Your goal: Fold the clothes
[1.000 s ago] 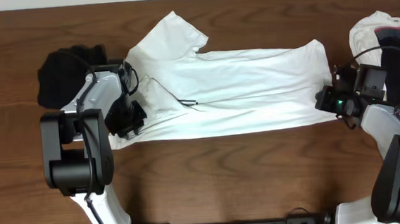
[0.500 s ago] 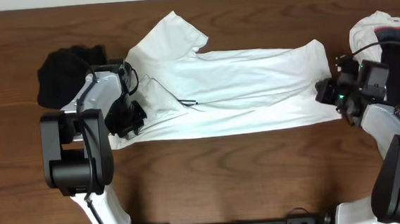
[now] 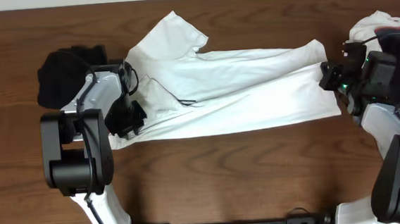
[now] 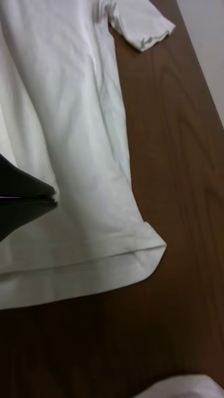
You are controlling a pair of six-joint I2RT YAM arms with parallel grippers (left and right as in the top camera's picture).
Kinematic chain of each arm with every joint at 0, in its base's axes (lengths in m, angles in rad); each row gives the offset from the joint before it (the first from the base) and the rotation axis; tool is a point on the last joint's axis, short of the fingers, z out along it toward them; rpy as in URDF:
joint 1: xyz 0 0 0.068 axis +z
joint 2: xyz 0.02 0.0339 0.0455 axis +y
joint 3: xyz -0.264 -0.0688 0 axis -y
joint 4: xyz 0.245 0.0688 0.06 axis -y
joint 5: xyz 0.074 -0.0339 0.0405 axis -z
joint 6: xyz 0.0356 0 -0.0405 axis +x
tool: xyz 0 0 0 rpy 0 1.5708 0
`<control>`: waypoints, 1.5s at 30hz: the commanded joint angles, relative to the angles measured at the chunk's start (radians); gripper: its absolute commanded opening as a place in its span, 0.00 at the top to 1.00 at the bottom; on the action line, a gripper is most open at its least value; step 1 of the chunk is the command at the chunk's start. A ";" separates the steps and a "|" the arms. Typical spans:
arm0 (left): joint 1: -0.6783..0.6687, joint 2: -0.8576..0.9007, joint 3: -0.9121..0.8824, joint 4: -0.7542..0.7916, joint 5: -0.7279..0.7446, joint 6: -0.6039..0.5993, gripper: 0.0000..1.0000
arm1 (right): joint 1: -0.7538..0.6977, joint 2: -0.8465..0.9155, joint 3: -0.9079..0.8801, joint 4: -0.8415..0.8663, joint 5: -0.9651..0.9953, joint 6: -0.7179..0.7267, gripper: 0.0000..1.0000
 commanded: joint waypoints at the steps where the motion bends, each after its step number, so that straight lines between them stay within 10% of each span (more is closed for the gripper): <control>1: 0.003 0.040 -0.027 0.041 -0.019 -0.010 0.69 | 0.018 0.000 0.018 0.009 0.077 0.011 0.99; 17: 0.003 0.040 -0.027 0.051 -0.019 -0.010 0.69 | 0.073 0.227 0.018 0.181 0.124 0.012 0.98; 19: 0.003 0.040 -0.027 0.054 -0.019 -0.010 0.69 | 0.073 0.229 0.018 0.186 0.145 0.012 0.82; 24: 0.003 0.040 -0.027 0.054 -0.019 -0.010 0.69 | 0.071 0.213 0.018 0.225 0.119 0.012 0.08; 27: 0.003 0.040 -0.027 0.054 -0.019 -0.010 0.69 | 0.061 0.167 0.018 0.214 0.074 0.012 0.01; 32: 0.003 0.040 -0.027 0.058 -0.019 -0.010 0.69 | 0.056 0.042 0.018 0.087 -0.002 0.012 0.16; 38: 0.003 0.040 -0.027 0.069 -0.019 -0.010 0.68 | 0.047 -0.080 0.018 -0.143 0.006 0.011 0.99; 45: 0.003 0.040 -0.027 0.069 -0.019 -0.010 0.68 | 0.048 -0.034 0.018 -0.243 0.104 0.011 0.99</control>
